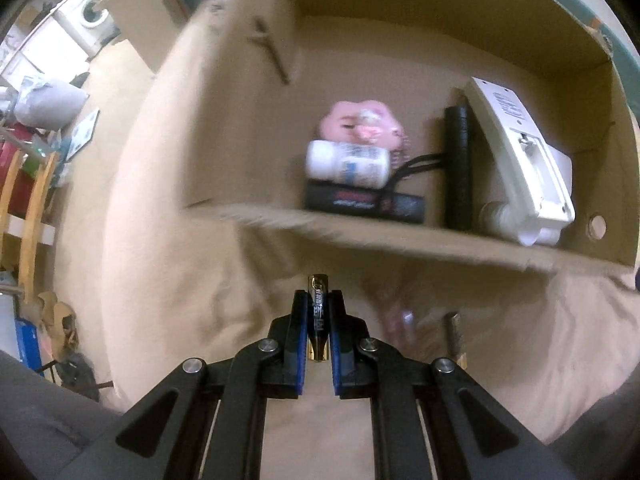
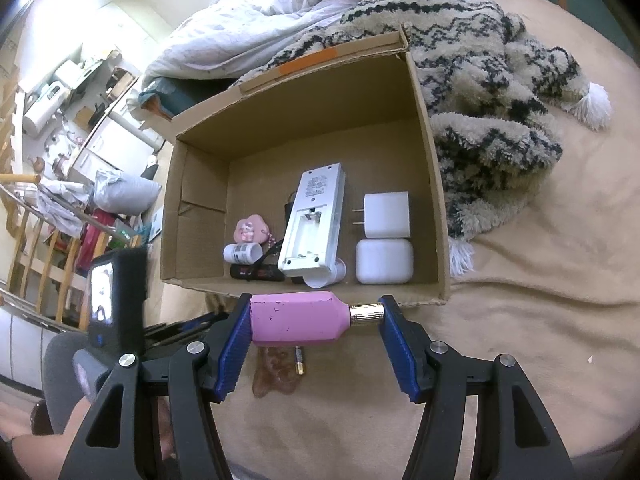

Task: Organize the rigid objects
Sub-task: 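Grasp the gold-tipped battery with the left gripper while the right gripper holds the pink cylinder, then lower the battery and pink cylinder into the box and open both grippers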

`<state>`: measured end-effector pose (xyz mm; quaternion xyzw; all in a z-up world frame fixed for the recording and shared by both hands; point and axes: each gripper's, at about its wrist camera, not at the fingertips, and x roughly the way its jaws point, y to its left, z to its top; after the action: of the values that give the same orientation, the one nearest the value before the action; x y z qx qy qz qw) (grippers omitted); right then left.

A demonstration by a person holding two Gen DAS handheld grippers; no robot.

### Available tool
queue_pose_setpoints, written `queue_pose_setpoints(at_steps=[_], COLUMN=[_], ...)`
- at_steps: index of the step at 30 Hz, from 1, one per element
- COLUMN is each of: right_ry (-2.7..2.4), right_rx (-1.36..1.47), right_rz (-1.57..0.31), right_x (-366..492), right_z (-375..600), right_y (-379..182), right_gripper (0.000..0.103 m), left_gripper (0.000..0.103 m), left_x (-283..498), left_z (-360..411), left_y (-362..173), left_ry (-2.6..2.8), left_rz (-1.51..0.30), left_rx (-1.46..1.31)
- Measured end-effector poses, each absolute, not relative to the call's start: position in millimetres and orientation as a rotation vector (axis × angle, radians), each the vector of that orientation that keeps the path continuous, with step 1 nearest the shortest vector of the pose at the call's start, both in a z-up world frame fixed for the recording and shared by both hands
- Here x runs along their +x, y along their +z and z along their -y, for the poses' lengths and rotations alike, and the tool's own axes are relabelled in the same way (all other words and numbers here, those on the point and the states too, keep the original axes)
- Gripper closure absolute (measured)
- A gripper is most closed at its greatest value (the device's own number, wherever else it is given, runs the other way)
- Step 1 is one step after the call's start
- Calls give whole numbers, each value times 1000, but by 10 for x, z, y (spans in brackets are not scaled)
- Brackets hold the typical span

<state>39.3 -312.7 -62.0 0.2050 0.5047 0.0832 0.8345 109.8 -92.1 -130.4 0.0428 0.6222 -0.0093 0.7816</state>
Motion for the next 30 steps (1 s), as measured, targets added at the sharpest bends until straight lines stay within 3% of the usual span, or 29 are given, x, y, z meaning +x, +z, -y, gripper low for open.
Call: queue_pose_setpoints(at_steps=[6,18,30], right_ry=[185,182,168], right_rx=[436,378,327], right_rz=[-1018,-932,-943], right_x=[380,565,1040], right_z=[3154,3182,3167], right_y=[-520,-308,-405], right_gripper=[38,38,38], left_gripper=[94,94,94], left_x=[907,866,1450], left_z=[536,690,1021], left_y=[-1086,-66,-41], left_ry=[-6,-17,-34], left_rz=[-1304,-1024,-987], left_rx=[60,83,92])
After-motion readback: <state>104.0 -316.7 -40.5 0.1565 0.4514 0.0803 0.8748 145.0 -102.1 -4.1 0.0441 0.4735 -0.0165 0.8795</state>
